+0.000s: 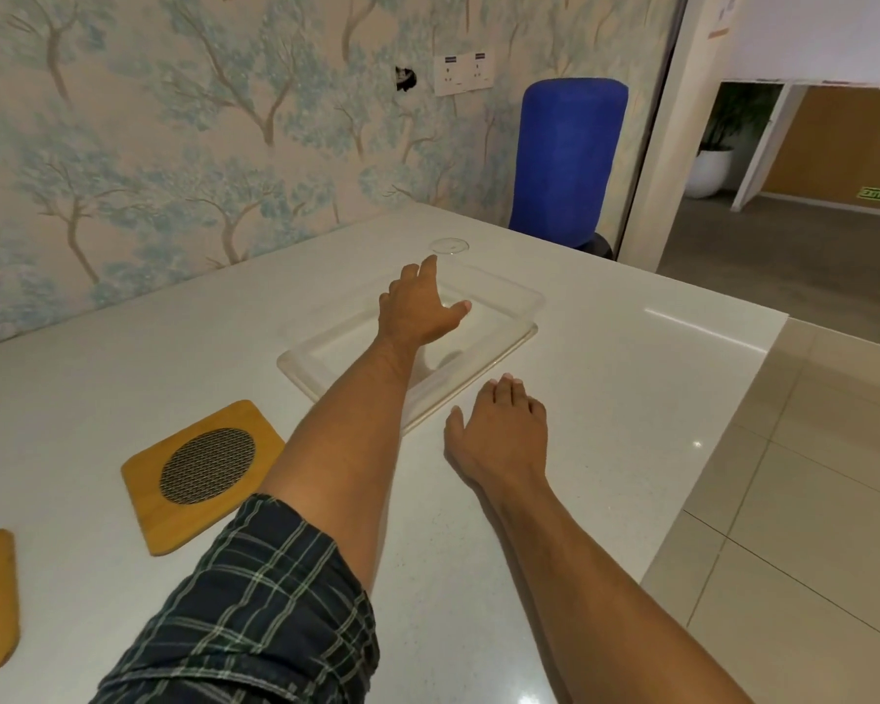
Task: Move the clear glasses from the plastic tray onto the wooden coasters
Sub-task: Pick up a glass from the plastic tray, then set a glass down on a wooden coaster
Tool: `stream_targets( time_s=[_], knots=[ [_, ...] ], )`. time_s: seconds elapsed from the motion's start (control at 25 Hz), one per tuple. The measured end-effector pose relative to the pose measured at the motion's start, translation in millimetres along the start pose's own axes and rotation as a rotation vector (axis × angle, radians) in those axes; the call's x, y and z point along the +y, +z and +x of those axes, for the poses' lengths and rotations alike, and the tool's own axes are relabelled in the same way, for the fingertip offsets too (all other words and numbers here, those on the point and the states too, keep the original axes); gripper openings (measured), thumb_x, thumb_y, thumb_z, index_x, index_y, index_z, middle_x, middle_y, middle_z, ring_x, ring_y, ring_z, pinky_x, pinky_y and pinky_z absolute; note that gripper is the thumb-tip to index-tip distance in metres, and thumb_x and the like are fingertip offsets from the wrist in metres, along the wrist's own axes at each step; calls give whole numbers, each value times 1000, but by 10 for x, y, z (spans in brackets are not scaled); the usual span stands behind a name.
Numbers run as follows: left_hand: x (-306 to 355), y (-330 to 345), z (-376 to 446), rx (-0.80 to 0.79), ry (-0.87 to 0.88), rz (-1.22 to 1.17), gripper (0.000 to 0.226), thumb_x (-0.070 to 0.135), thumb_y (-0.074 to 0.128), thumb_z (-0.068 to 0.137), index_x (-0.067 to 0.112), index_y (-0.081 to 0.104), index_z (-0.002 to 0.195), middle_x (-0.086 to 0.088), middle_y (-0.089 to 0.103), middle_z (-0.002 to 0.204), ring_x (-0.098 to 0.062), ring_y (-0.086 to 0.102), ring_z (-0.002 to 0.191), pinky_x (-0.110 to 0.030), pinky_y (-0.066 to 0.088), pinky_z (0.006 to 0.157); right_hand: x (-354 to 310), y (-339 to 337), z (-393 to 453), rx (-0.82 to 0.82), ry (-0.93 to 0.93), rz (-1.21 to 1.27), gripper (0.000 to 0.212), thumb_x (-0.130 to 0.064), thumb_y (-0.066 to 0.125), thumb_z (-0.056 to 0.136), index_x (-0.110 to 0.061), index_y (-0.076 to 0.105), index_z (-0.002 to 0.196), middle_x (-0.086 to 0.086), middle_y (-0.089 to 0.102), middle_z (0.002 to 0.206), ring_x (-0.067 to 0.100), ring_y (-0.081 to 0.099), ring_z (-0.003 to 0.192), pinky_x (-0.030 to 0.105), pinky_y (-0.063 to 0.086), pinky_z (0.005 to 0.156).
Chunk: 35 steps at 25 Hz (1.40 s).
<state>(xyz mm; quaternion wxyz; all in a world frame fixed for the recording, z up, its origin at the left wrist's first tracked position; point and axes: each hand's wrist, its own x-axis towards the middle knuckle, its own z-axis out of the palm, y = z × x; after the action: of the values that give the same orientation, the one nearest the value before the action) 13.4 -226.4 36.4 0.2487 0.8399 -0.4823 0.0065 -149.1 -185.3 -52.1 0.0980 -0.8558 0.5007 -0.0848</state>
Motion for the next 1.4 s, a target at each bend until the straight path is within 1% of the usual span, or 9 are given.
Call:
stream_targets(
  time_s=[0.28,0.44,0.56,0.68,0.8,0.92,1.12,1.24,1.4],
  knots=[
    [142,92,485,41,-127,-167,99,58,67,84,18,16,158,-16,28,159,-38,38,141,-52,35,112,20,65,57,19,-7,5,79,-59,26,105,-6,25,164,19,19,172,35,16,159,50,11,128],
    [195,155,686,25,-182,-216,101,57,70,83,18,15,159,-16,27,158,-36,36,143,-52,35,113,17,32,28,4,-27,9,79,-56,26,106,-3,21,164,21,16,172,35,14,160,50,11,128],
    [258,291,728,2,-193,-207,100,55,70,84,17,15,159,-17,30,157,-36,37,143,-53,34,112,18,-10,25,-8,-40,12,79,-54,27,106,-2,18,164,22,14,172,35,12,160,50,12,129],
    [288,347,792,65,-188,-199,92,50,70,86,15,22,156,-19,36,152,-37,43,138,-50,39,108,23,-27,13,-18,-48,0,79,-54,26,107,-1,16,164,22,12,172,35,11,160,50,11,129],
    [293,357,860,132,-195,-270,81,42,73,87,11,32,149,-20,46,143,-37,51,129,-44,46,101,16,-20,13,-22,-49,-4,78,-53,25,107,-1,15,165,23,10,172,35,9,160,51,9,129],
    [300,361,852,164,-181,-269,75,37,74,87,10,36,146,-20,52,139,-37,54,126,-42,47,100,17,2,20,-23,-43,2,79,-54,25,107,-1,15,165,23,9,173,36,8,160,51,8,129],
    [288,182,690,233,-125,-307,72,39,72,87,14,38,146,-17,53,138,-34,55,126,-38,47,98,40,-1,22,-14,-37,3,79,-54,26,106,0,19,164,23,14,172,35,13,160,51,11,128],
    [194,-63,567,258,-87,-325,73,42,72,86,16,38,145,-15,54,135,-33,56,123,-37,47,95,22,-22,1,-13,-42,3,79,-56,25,106,-1,23,163,22,17,171,34,15,159,51,13,128],
    [29,-465,338,280,-93,-331,75,45,71,84,19,38,145,-14,56,134,-32,58,121,-39,48,98,25,-45,-3,-5,-32,-18,79,-57,25,106,-1,26,162,22,21,171,35,19,158,50,16,128]
  ],
)
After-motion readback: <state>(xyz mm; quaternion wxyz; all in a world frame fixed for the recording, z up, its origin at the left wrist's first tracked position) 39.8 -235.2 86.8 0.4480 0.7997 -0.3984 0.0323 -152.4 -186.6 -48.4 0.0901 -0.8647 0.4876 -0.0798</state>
